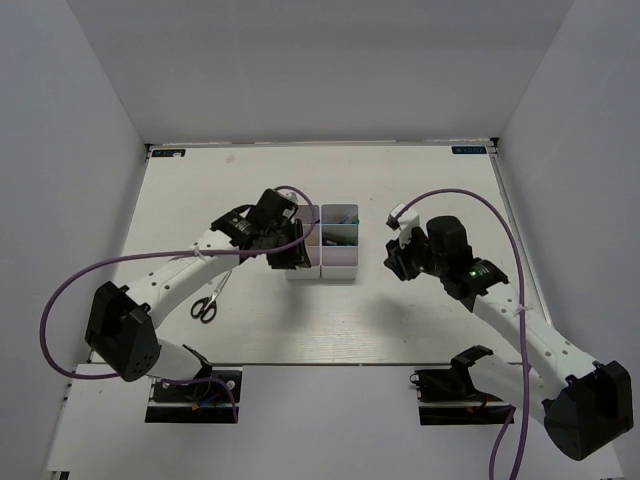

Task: Sort the stationery into containers
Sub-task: Place the stapler in the storage box.

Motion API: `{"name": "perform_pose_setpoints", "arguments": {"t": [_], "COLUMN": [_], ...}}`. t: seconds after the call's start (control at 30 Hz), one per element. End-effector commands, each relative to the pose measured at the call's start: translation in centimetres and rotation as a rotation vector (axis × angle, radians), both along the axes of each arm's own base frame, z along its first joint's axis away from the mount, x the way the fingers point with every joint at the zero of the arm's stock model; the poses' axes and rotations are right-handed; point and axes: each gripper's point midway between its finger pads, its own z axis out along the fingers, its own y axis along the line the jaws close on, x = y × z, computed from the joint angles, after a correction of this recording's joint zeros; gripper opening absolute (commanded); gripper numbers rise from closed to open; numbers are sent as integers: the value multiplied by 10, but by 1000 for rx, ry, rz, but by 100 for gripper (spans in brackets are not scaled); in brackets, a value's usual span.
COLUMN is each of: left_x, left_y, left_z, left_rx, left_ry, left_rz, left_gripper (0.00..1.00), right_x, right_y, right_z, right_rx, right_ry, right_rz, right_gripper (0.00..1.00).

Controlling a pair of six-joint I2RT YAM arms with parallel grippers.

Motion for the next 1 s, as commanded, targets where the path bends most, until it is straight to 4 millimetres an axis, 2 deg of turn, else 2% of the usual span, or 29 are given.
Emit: {"name": "perform_pose_setpoints", "arguments": {"t": [0.0,0.03,0.07,0.1,0.13,0.17,0.3,0.33,0.4,0.43,0.53,0.57,0.6,0.63,0.67,0.7,0.73,0.8,0.83,0.9,0.93,0.97], "left_x": [-2,0,4,10,14,19,31,31,34,35,38,36,37,42,43,48,46,49,50,53,55,56], "left_y": [-12,-19,-20,-34,-35,-37,-52,-54,-57,-57,-57,-50,-49,-54,-50,-46,-57,-51,-58,-57,-60,-61], "left_z": [10,4,9,26,20,24,37,37,50,42,44,33,32,47,38,40,52,52,64,62,69,68], "left_rx": [-167,-214,-245,-353,-376,-404,-426,-418,-426,-405,-456,-471,-491,-578,-623,-639,-716,-722,-779,-793,-836,-843], "left_ry": [-23,-55,-105,-145,-171,-174,-193,-184,-153,-133,-113,-91,-102,-140,-143,-180,-215,-280,-297,-330,-338,-345], "left_rz": [154,173,208,252,277,335,382,382,424,436,514,580,597,605,653,688,671,718,714,745,753,772], "left_gripper": [0,0,0,0,0,0,0,0,0,0,0,0,0,0,0,0,0,0,0,0,0,0], "right_x": [6,6,5,6,6,6,8,7,7,7,7,7,8,8,8,7,7,8,8,8,7,7], "right_y": [1,1,-1,0,0,-1,-4,-5,-6,-6,-7,-7,-9,-8,-8,-8,-8,-9,-9,-10,-10,-11], "right_z": [10,9,8,10,10,11,11,12,10,11,10,10,10,11,9,10,10,10,9,9,9,8], "right_rx": [40,39,38,44,47,51,55,59,61,61,64,64,63,68,65,68,69,71,70,70,73,73], "right_ry": [-42,-39,-32,-42,-40,-42,-44,-47,-42,-45,-47,-45,-50,-50,-47,-46,-47,-47,-44,-46,-44,-41], "right_rz": [-19,-21,-26,-23,-26,-31,-45,-46,-50,-51,-53,-55,-58,-57,-56,-54,-55,-60,-61,-65,-62,-64], "right_gripper": [39,39,39,39,39,39,39,39,39,39,39,39,39,39,39,40,40,40,40,40,40,40]}}
